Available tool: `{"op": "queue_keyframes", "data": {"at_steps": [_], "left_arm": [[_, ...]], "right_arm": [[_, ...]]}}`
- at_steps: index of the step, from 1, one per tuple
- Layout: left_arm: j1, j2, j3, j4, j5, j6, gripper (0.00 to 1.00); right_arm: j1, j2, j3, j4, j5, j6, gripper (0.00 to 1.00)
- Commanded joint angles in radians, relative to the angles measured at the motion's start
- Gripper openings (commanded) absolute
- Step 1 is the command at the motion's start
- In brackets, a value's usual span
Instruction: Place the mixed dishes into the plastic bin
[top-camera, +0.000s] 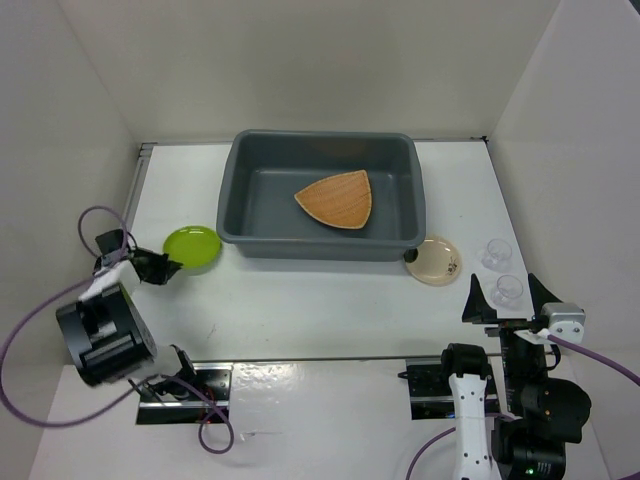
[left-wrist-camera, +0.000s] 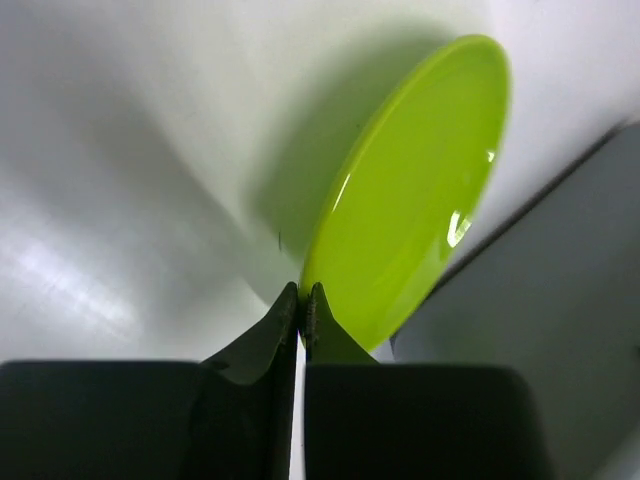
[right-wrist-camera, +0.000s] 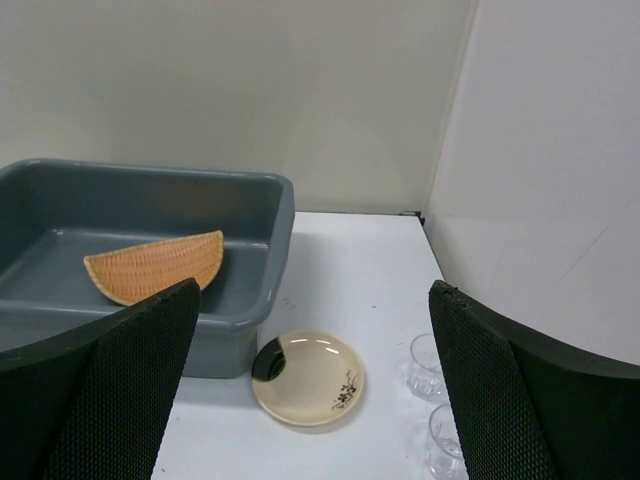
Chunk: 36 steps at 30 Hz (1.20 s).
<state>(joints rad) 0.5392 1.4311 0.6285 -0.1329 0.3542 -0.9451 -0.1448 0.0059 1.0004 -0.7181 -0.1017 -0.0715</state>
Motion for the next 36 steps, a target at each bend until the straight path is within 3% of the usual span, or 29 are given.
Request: {"op": "queue_keyframes", "data": {"at_steps": [1, 2, 4, 6, 9, 12, 15, 18, 22, 27, 32, 36], "left_arm": [[0.031, -0.248, 0.065, -0.206, -0.19, -0.064, 0.0], [0.031, -0.352, 0.094, -0.243, -0.19, -0.122, 0.0], [0.031, -0.403, 0.131, -0.293, -0.141, -0.17, 0.0], [0.021, -0.466, 0.113, -0.258, -0.011, -0.283, 0.0], [-0.033, -0.482, 0.103, -0.171, 0.069, -0.365, 0.0], [-0.089, -0.482, 0.171, -0.1, 0.086, -0.336, 0.0], [-0.175, -0.463, 0.214, 0.137, 0.167, -0.316, 0.0], [-0.269, -0.436, 0.322, 0.196, 0.167, -0.258, 0.0], [-0.473, -0.261, 0.557, 0.061, 0.124, -0.144, 0.0], [-0.665, 0.022, 0.756, -0.052, 0.178, -0.077, 0.0], [-0.749, 0.208, 0.875, -0.137, 0.1, -0.014, 0.0], [-0.783, 0.331, 0.875, -0.123, 0.078, -0.003, 0.0]], "right_arm": [[-0.009, -0.076, 0.01, 0.032, -0.004, 0.002, 0.99], [-0.009, -0.076, 0.01, 0.032, -0.004, 0.002, 0.99], [-0.018, -0.076, 0.01, 0.032, -0.004, 0.002, 0.99], [-0.018, -0.076, 0.01, 0.032, -0.004, 0.002, 0.99], [-0.018, -0.076, 0.01, 0.023, -0.004, 0.002, 0.99], [-0.018, -0.076, 0.01, 0.023, -0.004, 0.002, 0.99], [-0.018, -0.076, 0.01, 0.023, -0.004, 0.002, 0.99], [-0.018, -0.076, 0.01, 0.023, -0.004, 0.002, 0.99], [-0.018, -0.076, 0.01, 0.023, -0.004, 0.002, 0.99], [-0.018, -0.076, 0.01, 0.023, -0.004, 0.002, 0.99], [-0.018, -0.076, 0.01, 0.023, -0.004, 0.002, 0.99], [-0.018, -0.076, 0.01, 0.023, -0.004, 0.002, 0.99]]}}
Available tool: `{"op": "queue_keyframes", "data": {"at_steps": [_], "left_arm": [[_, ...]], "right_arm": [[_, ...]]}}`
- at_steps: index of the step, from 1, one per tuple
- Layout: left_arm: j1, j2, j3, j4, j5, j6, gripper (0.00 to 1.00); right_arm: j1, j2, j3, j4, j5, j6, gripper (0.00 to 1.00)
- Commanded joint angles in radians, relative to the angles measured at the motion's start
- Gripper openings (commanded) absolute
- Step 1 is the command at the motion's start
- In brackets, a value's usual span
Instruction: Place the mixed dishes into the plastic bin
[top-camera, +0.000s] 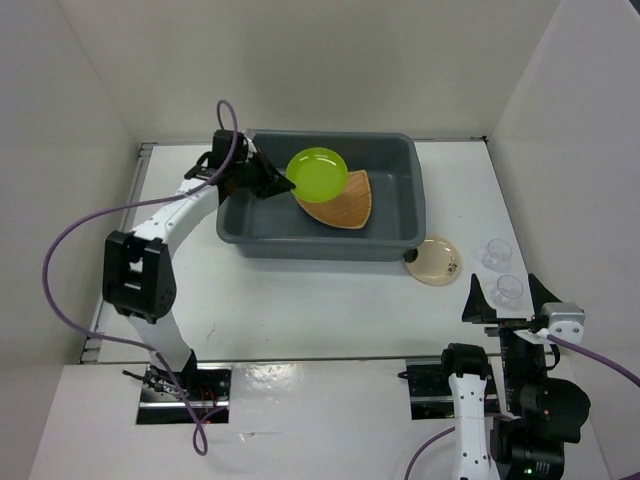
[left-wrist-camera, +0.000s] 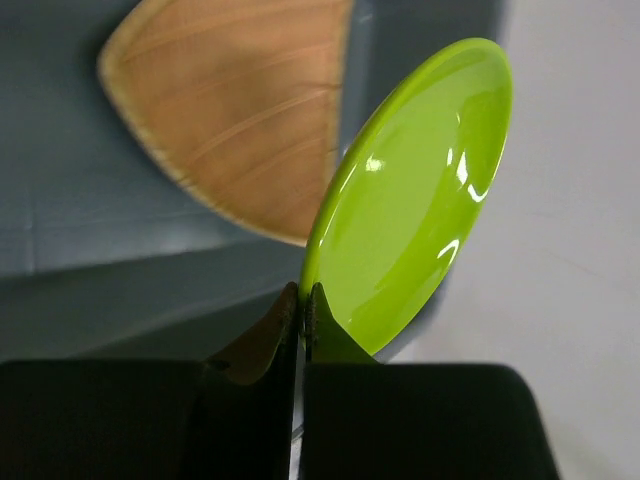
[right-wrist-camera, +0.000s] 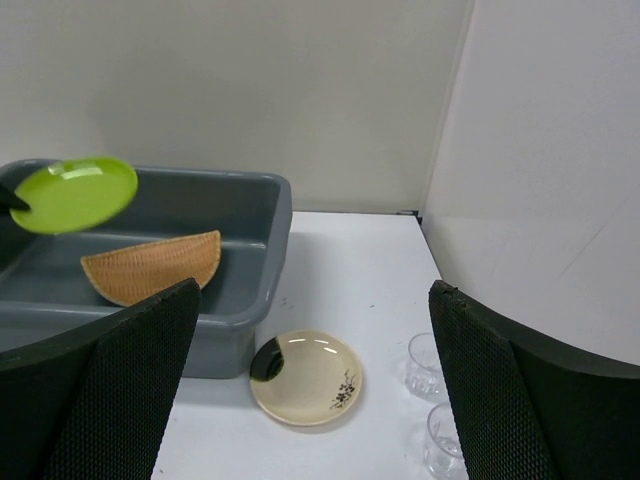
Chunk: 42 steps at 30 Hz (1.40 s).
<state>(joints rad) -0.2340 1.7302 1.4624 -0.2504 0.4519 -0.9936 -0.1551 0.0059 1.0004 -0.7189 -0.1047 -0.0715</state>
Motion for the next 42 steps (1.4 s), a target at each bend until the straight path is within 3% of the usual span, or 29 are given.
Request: {"op": "queue_keyframes", "data": {"at_steps": [1, 9, 16, 27, 29, 31, 32, 33, 36, 39, 42], "left_arm": [[-0.025, 0.054, 0.058, -0.006, -0.019, 0.055, 0.0], [-0.117, 0.298, 0.228, -0.026, -0.064, 0.065, 0.0], [-0.128, 0.483, 0.4, -0.098, -0.073, 0.069, 0.0], [-0.11, 0.555, 0.412, -0.079, -0.082, 0.069, 0.04], [-0.11, 0.555, 0.424, -0.088, -0.082, 0.069, 0.14], [-0.11, 0.555, 0.435, -0.078, -0.046, 0.088, 0.32], [-0.1, 0.555, 0.444, -0.078, -0.035, 0.089, 0.43], [-0.1, 0.54, 0.455, -0.078, -0.035, 0.089, 0.72], [-0.1, 0.508, 0.541, -0.116, -0.041, 0.101, 0.96], [-0.129, 0.444, 0.671, -0.214, -0.106, 0.116, 0.99], [-0.243, 0.276, 0.646, -0.198, -0.183, 0.151, 0.99]], "right_arm": [[-0.008, -0.076, 0.01, 0.024, -0.001, 0.002, 0.99], [-0.008, -0.076, 0.01, 0.024, -0.001, 0.002, 0.99], [-0.008, -0.086, 0.01, 0.024, -0.001, 0.002, 0.99], [-0.008, -0.086, 0.01, 0.024, 0.01, 0.002, 0.99], [-0.008, -0.086, 0.01, 0.024, 0.01, 0.002, 0.99], [-0.008, -0.086, 0.01, 0.024, 0.01, 0.002, 0.99], [-0.008, -0.086, 0.01, 0.024, 0.01, 0.002, 0.99], [-0.008, -0.086, 0.01, 0.024, 0.01, 0.002, 0.99], [-0.008, -0.086, 0.01, 0.024, 0.01, 0.002, 0.99], [-0.008, -0.086, 0.01, 0.024, 0.01, 0.002, 0.99], [-0.008, -0.086, 0.01, 0.024, 0.01, 0.002, 0.99]]}}
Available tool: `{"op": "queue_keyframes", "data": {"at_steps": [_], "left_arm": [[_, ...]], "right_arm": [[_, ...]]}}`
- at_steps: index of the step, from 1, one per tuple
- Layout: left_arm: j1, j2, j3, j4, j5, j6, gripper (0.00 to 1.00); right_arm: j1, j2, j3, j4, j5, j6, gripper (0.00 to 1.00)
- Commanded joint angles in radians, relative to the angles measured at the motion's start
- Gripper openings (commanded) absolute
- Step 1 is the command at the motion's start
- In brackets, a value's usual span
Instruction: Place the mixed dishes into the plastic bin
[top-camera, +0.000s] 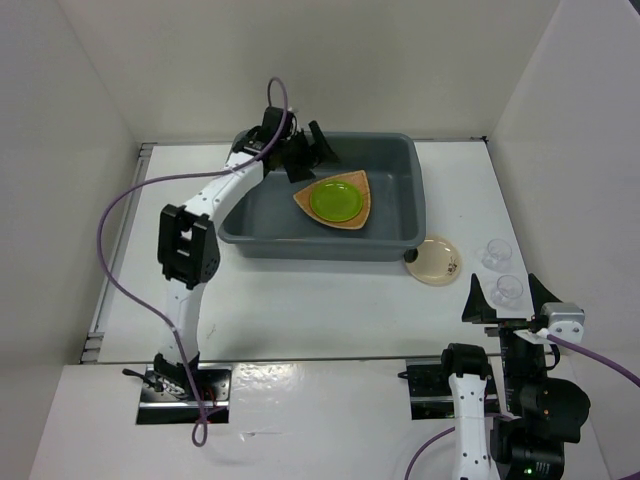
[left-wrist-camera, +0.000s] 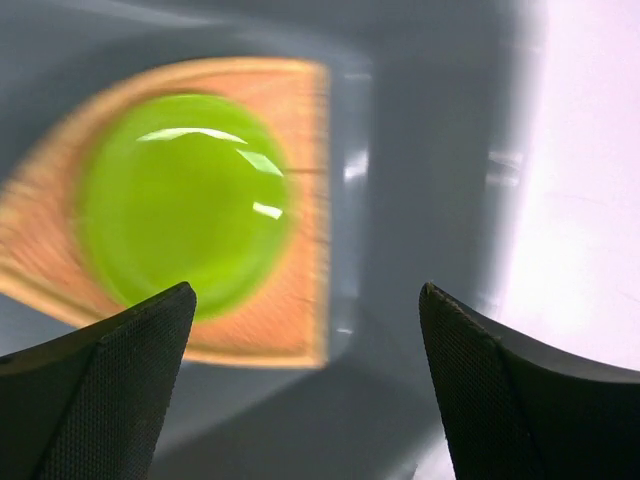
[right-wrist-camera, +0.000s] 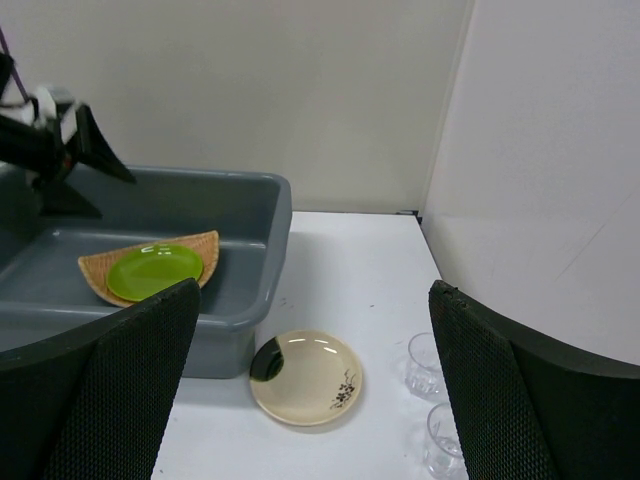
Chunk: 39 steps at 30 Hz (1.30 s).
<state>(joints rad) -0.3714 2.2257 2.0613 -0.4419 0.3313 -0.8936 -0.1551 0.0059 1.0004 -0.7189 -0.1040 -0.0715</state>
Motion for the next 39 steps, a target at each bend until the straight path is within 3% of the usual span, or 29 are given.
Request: {"op": "queue_keyframes", "data": {"at_steps": [1, 2, 4, 5, 8, 9, 12, 15, 19, 25, 34, 39], "left_arm": [[-0.148, -0.263, -0.027, 0.041, -0.084, 0.051, 0.99], [-0.225, -0.326, -0.068, 0.055, -0.084, 0.067, 0.99], [-0.277, -0.369, -0.157, 0.072, -0.067, 0.056, 0.97], [-0.32, -0.432, -0.314, 0.1, -0.067, 0.03, 0.97], [-0.4, -0.627, -0.688, 0.238, -0.216, -0.04, 0.97], [-0.423, -0.673, -0.749, 0.238, -0.348, -0.041, 0.97], [-0.458, -0.797, -0.831, 0.166, -0.466, -0.029, 0.97], [-0.481, -0.899, -0.903, 0.118, -0.537, -0.028, 0.97], [-0.491, -1.056, -1.114, 0.233, -0.557, -0.094, 0.97], [-0.491, -1.046, -1.112, 0.213, -0.597, -0.065, 0.97], [-0.503, -1.135, -1.103, 0.167, -0.673, -0.056, 0.97], [-0.503, -1.161, -1.103, 0.146, -0.693, -0.056, 0.97]], "right_arm": [[-0.008, -0.086, 0.01, 0.024, 0.009, 0.002, 0.99], [-0.017, -0.086, 0.01, 0.024, 0.009, 0.002, 0.99], [-0.017, -0.086, 0.01, 0.024, 0.009, 0.002, 0.99], [-0.017, -0.086, 0.01, 0.024, 0.009, 0.002, 0.99], [-0.017, -0.086, 0.01, 0.024, -0.002, 0.002, 0.99], [-0.017, -0.086, 0.01, 0.033, -0.014, 0.002, 0.99], [-0.017, -0.04, 0.001, 0.033, -0.138, -0.062, 0.99], [-0.017, 0.14, 0.076, -0.071, -0.226, -0.255, 0.99], [-0.035, 0.344, 0.069, -0.131, -0.081, -0.568, 0.99], [-0.035, 0.405, -0.175, -0.136, -0.023, -1.022, 0.99], [0.015, 0.728, -0.273, -0.078, -0.007, -1.013, 0.88], [0.069, 0.752, -0.359, 0.019, -0.016, -1.013, 0.88]]}}
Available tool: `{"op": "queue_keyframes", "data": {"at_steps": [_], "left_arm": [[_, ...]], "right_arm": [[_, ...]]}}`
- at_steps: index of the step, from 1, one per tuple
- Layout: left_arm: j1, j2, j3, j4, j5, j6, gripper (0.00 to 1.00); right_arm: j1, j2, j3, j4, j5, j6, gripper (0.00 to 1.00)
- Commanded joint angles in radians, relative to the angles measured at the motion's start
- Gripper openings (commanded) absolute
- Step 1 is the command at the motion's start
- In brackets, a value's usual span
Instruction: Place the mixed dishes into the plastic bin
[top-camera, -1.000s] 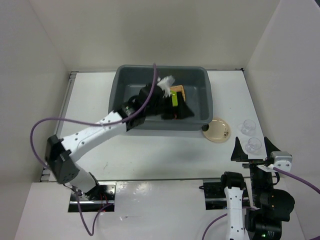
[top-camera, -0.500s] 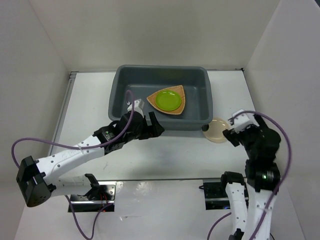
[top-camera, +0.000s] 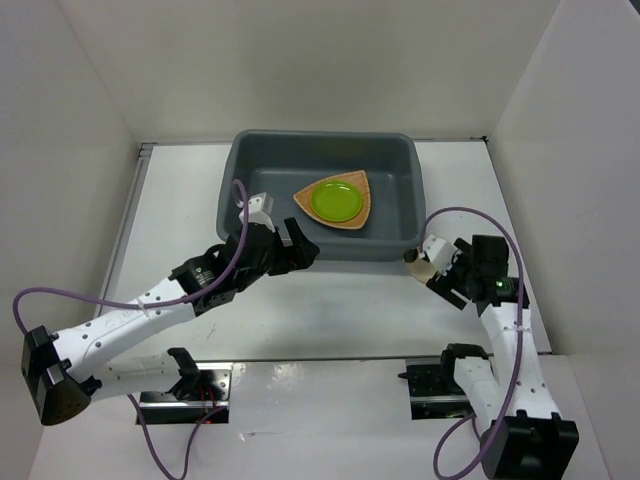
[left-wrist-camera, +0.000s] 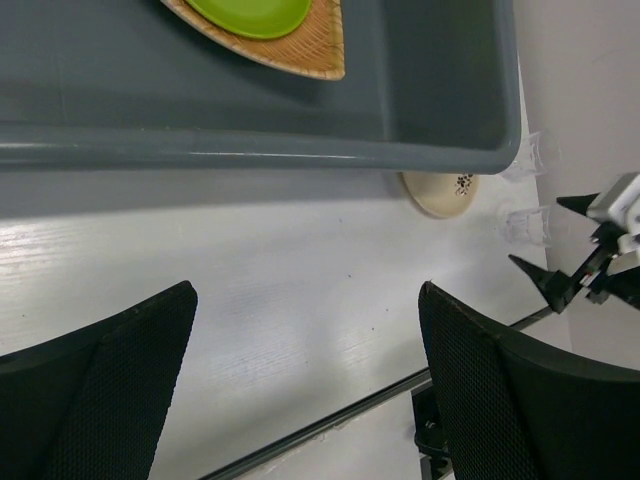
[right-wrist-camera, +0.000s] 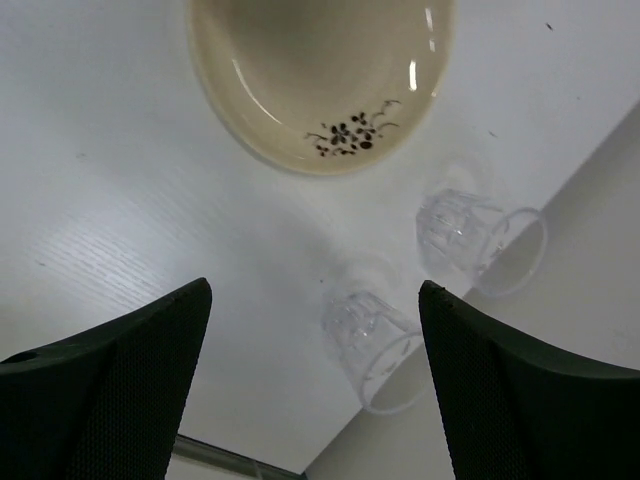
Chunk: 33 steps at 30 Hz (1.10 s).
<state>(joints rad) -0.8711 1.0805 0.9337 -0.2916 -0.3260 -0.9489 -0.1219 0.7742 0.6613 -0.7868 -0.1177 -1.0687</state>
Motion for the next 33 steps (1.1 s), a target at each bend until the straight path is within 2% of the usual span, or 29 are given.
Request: {"op": "queue_keyframes", "data": {"at_steps": [1, 5, 7, 8, 15, 27, 29, 30, 33], "left_arm": [[-0.003, -0.016, 0.025, -0.004, -0.036, -0.001, 0.97], [-0.003, -0.016, 0.016, -0.014, -0.036, -0.001, 0.97], [-0.003, -0.016, 0.016, -0.014, -0.036, -0.001, 0.97], [-0.003, -0.016, 0.016, -0.014, -0.036, -0.001, 0.97], [-0.003, -0.016, 0.016, -0.014, -0.045, -0.001, 0.97], [-0.003, -0.007, -0.003, -0.024, -0.064, -0.001, 0.99], [-0.003, -0.007, -0.012, -0.024, -0.064, -0.001, 0.99], [-0.003, 0.002, -0.012, -0.024, -0.064, -0.001, 0.99], [-0.003, 0.002, -0.012, -0.024, -0.064, -0.001, 0.99]], "right_arm": [[0.054, -0.006, -0.041, 0.116, 0.012, -0.016, 0.88], [0.142, 0.034, -0.098, 0.182, 0.032, -0.016, 0.88], [0.154, 0.065, -0.12, 0.243, 0.032, -0.016, 0.83], [0.154, 0.11, -0.132, 0.267, 0.044, -0.007, 0.8], [0.165, 0.42, -0.077, 0.362, 0.021, 0.039, 0.77], [0.133, 0.537, -0.043, 0.455, -0.051, 0.027, 0.78], [0.133, 0.55, -0.032, 0.455, -0.06, 0.027, 0.71], [0.133, 0.582, -0.02, 0.44, -0.06, 0.017, 0.63], [0.133, 0.634, 0.017, 0.393, -0.069, 0.016, 0.5]]}}
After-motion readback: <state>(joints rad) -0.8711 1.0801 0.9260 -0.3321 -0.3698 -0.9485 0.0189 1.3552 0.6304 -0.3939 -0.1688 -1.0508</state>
